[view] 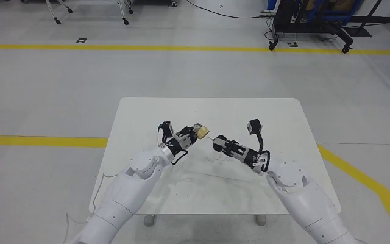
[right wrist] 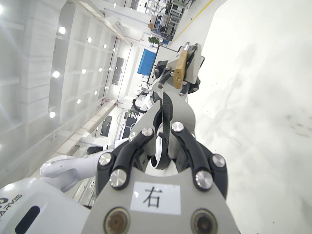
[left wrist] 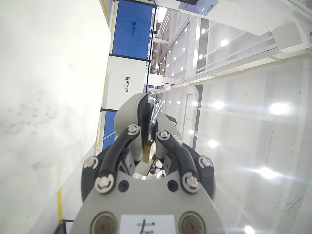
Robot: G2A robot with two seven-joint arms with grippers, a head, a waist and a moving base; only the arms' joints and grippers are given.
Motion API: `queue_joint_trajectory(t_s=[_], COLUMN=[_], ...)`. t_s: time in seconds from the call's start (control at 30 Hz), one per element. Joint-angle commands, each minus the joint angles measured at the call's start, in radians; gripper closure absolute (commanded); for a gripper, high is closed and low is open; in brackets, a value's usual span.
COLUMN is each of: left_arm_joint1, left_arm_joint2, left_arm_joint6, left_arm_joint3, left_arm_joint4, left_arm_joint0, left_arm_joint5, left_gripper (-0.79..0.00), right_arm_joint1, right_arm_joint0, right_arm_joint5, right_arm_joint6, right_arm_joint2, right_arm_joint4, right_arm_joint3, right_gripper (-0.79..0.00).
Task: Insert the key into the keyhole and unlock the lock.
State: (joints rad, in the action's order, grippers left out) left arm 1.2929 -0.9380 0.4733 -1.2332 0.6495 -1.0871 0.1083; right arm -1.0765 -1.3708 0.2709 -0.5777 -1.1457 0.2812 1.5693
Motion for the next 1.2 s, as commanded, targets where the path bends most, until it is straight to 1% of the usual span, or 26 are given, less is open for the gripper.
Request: queue_joint_trajectory(t_s=[0.0, 0.1, 0.27, 0.4, 0.73, 1.17], left_arm_joint1=[0.001, 0.004, 0.007, 0.009, 0.014, 0.019], left_arm_joint2=[-0.001, -0.001, -0.003, -0.005, -0.016, -0.029], left_arm_joint6=[-0.005, -0.008, -0.009, -0.017, -0.022, -0.021], left_arm_joint3=[0.000, 0.001, 0.003, 0.002, -0.001, -0.004], left_arm_joint4=[-0.012, -0.028, -0.043, -0.067, -0.098, -0.145], left_arm_joint0=[0.000, -0.001, -0.002, -0.002, -0.007, -0.011], left_arm_joint5=[-0.002, -0.004, -0.011, -0.015, -0.016, -0.016], left_gripper=[0.000, 0.000, 0.000, 0.000, 0.000, 0.000], right_arm_joint1=[-0.002, -0.008, -0.016, -0.020, -0.028, -0.029], right_arm_joint0=[-0.005, 0.007, 0.020, 0.024, 0.029, 0.015], right_arm_joint5=[-0.032, -0.068, -0.077, -0.089, -0.112, -0.130], right_arm_joint6=[0.012, 0.033, 0.078, 0.088, 0.079, 0.054], right_arm_joint2=[0.007, 0.019, 0.026, 0.028, 0.036, 0.011], right_arm_joint4=[0.006, 0.009, 0.003, 0.008, -0.001, -0.006], right_arm_joint3=[0.003, -0.009, -0.020, -0.023, -0.027, -0.009], right_gripper=[0.000, 0.000, 0.000, 0.000, 0.000, 0.000])
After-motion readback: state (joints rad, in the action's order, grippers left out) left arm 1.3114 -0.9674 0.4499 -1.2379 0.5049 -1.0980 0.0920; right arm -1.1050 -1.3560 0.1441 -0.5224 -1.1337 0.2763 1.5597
